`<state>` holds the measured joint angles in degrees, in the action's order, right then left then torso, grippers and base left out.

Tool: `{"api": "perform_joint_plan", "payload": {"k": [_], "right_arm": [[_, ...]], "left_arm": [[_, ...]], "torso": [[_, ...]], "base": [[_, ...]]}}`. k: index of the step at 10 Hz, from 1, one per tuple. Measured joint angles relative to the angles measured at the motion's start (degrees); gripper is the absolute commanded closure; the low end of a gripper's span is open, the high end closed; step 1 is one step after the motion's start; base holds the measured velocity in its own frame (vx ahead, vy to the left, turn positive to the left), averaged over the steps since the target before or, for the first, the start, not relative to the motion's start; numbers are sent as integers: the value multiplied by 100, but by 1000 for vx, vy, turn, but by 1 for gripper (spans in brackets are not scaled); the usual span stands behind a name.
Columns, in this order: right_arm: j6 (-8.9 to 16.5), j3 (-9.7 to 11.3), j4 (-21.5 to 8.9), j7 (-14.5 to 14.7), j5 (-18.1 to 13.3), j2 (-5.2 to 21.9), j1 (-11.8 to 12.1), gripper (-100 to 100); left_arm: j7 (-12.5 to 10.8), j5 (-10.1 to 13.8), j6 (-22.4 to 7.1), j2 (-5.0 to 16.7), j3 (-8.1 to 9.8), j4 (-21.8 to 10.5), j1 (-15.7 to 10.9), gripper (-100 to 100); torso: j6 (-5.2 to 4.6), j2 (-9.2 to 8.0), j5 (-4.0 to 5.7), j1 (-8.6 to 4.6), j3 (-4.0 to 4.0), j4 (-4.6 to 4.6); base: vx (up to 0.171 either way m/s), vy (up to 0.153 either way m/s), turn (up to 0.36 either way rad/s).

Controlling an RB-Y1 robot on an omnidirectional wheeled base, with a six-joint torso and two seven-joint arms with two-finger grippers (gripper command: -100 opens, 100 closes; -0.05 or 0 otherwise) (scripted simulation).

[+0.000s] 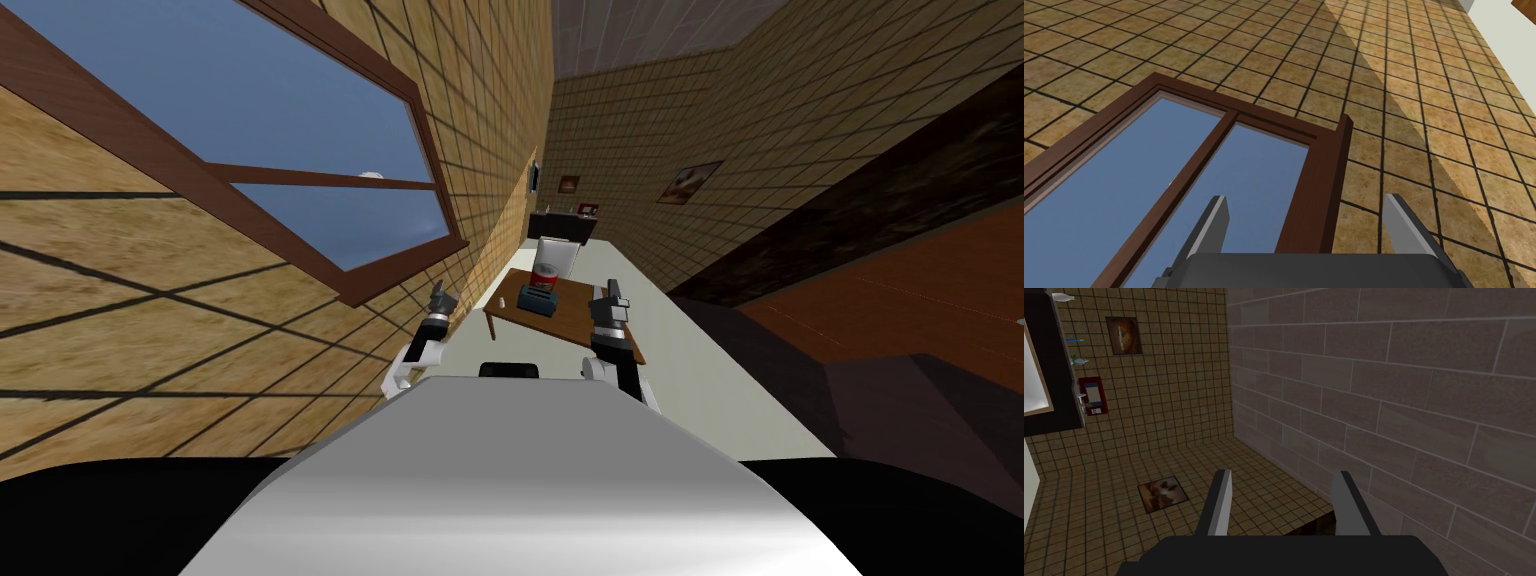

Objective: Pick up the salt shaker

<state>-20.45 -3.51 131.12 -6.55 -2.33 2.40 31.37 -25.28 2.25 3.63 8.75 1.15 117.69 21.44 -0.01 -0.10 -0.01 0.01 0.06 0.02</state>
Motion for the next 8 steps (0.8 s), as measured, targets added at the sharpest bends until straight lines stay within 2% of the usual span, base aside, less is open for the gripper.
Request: {"api": "perform_joint_plan", "payload": {"k": [8], "right_arm": [[0,0,0,0,0,0,1,0]], "left_arm": [[-1019,25,-1133,47,112,-805,-442,-100]], "torso": [[2,6,1,-2,-3,-1]], "base": [[-20,-4,-34]]}}
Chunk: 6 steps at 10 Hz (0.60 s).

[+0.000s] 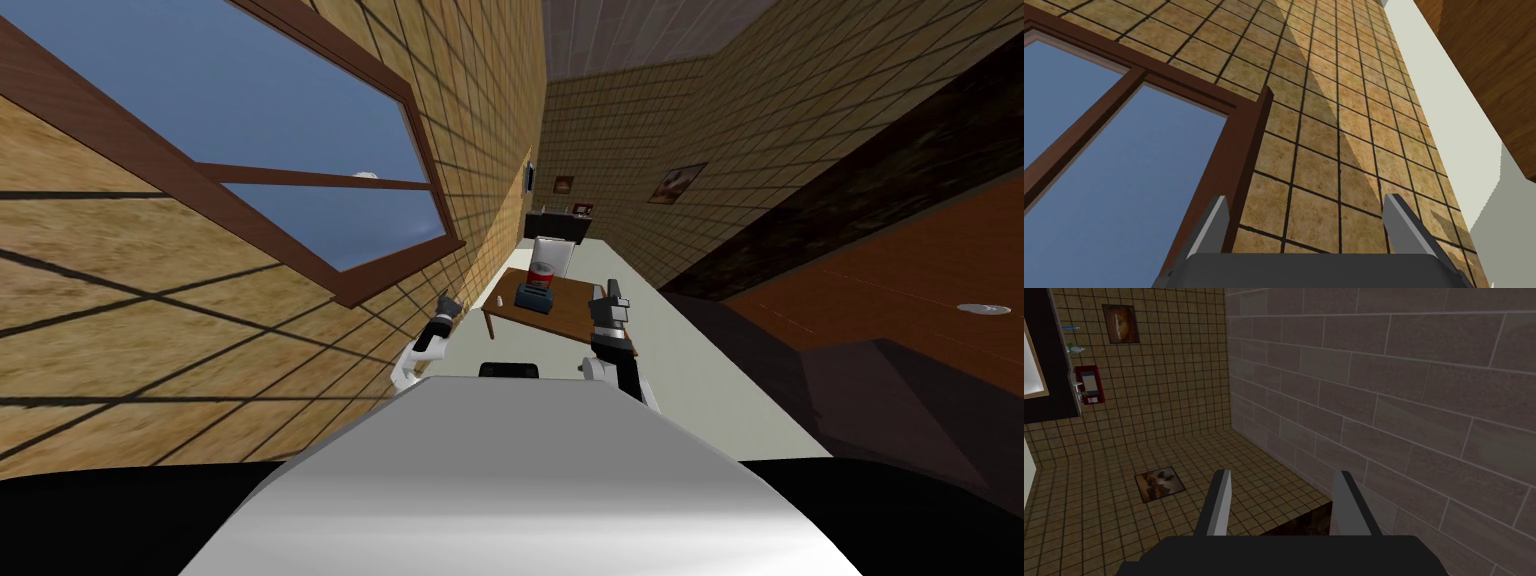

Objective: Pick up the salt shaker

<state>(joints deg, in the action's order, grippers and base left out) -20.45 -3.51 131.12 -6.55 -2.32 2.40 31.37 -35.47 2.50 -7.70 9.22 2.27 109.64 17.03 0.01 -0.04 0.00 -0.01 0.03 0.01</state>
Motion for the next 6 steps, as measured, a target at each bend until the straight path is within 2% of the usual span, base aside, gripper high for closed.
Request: {"api": "perform_joint_plan", "payload": {"k": [2,6], "right_arm": [[0,0,0,0,0,0,0,0],[0,0,0,0,0,0,0,0]], "left_arm": [[-326,28,-426,21,60,-255,-249,-100],[-825,11,-1034,-49,102,-809,-574,-100]], "torso": [[-2,1,0,-4,-1,0],[-1,8,1,-4,-5,-2]], "base": [[-13,-12,-65],[6,-14,-57]]}}
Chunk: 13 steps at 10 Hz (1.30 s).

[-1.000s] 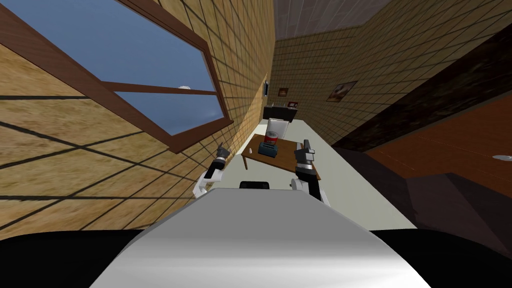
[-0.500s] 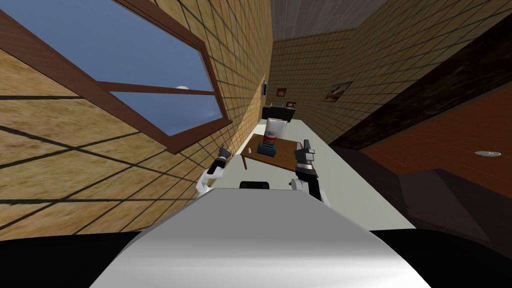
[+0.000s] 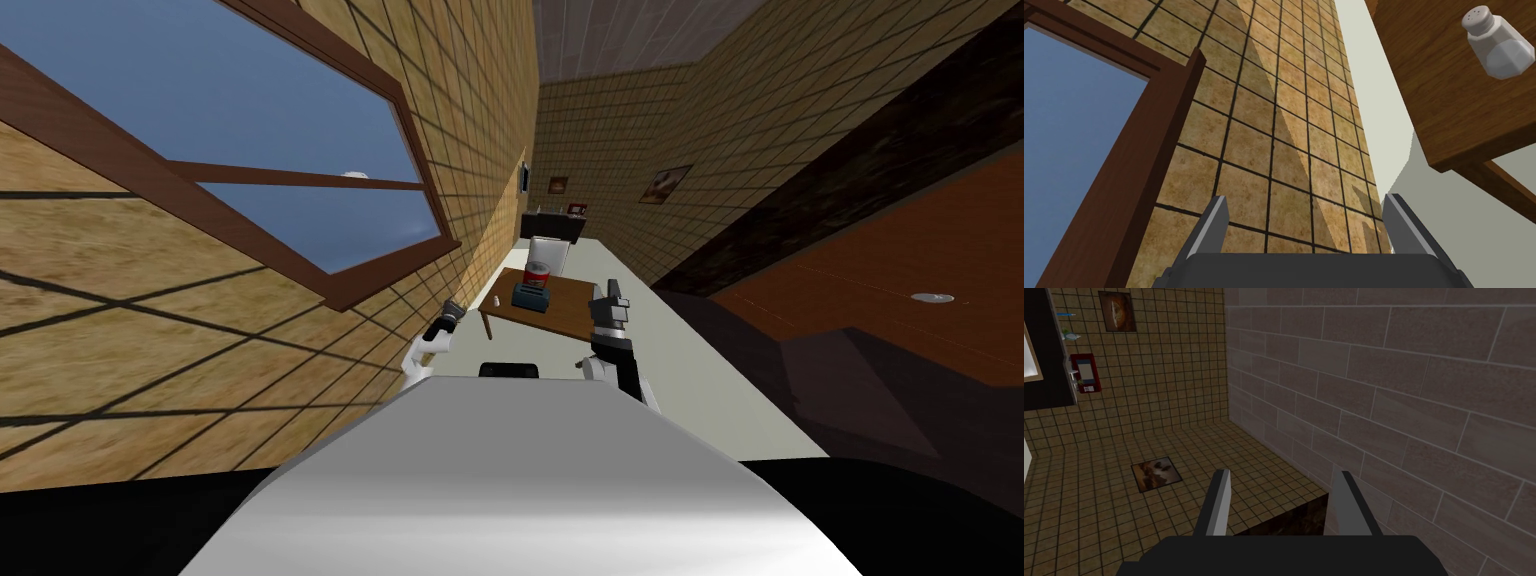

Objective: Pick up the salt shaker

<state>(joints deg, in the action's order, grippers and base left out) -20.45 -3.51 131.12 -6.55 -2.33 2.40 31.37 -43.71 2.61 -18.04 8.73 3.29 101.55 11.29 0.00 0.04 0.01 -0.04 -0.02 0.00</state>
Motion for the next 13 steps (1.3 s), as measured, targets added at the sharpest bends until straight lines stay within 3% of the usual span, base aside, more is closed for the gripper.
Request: {"api": "perform_joint_plan", "payload": {"k": [3,11,13], "right_arm": [[0,0,0,0,0,0,0,0],[0,0,0,0,0,0,1,0],[0,0,0,0,0,0,1,0]], "left_arm": [[-435,17,-532,-34,44,-373,-271,-100],[-1278,79,-1576,-60,169,-1487,-1059,-100],[-1467,97,-1895,-71,193,-1610,-1201,-100]], "torso": [[0,4,1,-3,-2,-1],[1,16,0,2,-9,-3],[2,16,1,-1,-9,-3]], "base": [[15,-18,-52],[35,-12,-53],[49,-15,-48]]}}
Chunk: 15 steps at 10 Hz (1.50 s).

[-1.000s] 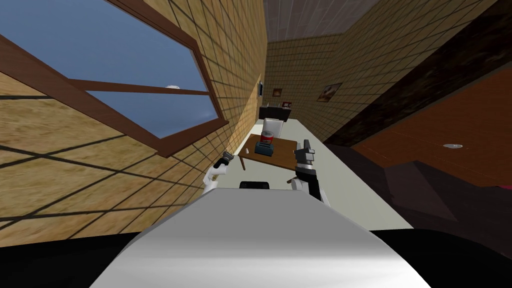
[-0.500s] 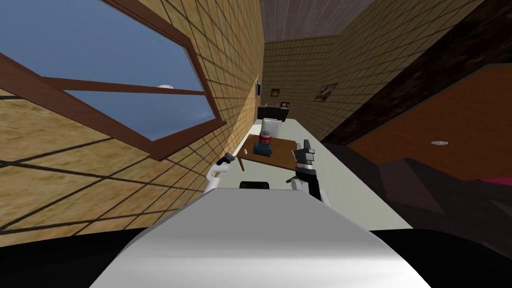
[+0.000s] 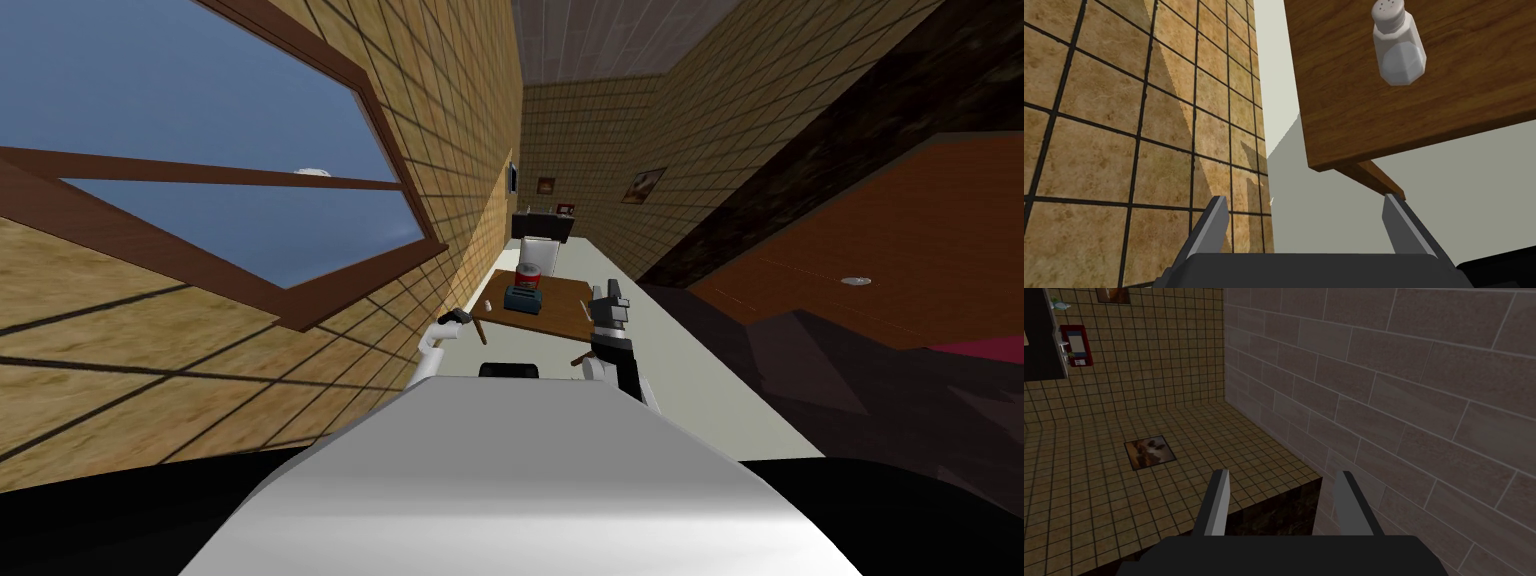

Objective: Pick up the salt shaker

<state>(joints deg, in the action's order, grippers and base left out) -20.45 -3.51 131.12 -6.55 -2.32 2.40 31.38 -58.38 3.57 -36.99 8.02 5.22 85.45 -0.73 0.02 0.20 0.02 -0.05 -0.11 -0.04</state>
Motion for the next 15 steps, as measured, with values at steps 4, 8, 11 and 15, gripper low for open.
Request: {"api": "perform_joint_plan", "payload": {"k": [4,8,11,15], "right_arm": [[0,0,0,0,0,0,0,0],[0,0,0,0,0,0,0,0],[0,0,0,0,0,0,1,0],[0,-1,0,0,0,0,1,0]], "left_arm": [[-357,33,-473,-7,72,-579,-472,-100],[-809,55,-1088,-65,149,-1158,-988,-100],[-1125,103,-1539,-106,208,-1583,-1347,-100],[-1472,115,-2022,-195,278,-2104,-1804,-100]], "torso": [[0,2,0,1,-1,0],[0,12,0,1,-7,-3],[4,12,-1,5,-8,-4],[3,10,-2,10,-7,-3]], "base": [[59,-13,-69],[82,-6,-71],[84,2,-40],[76,19,-53]]}}
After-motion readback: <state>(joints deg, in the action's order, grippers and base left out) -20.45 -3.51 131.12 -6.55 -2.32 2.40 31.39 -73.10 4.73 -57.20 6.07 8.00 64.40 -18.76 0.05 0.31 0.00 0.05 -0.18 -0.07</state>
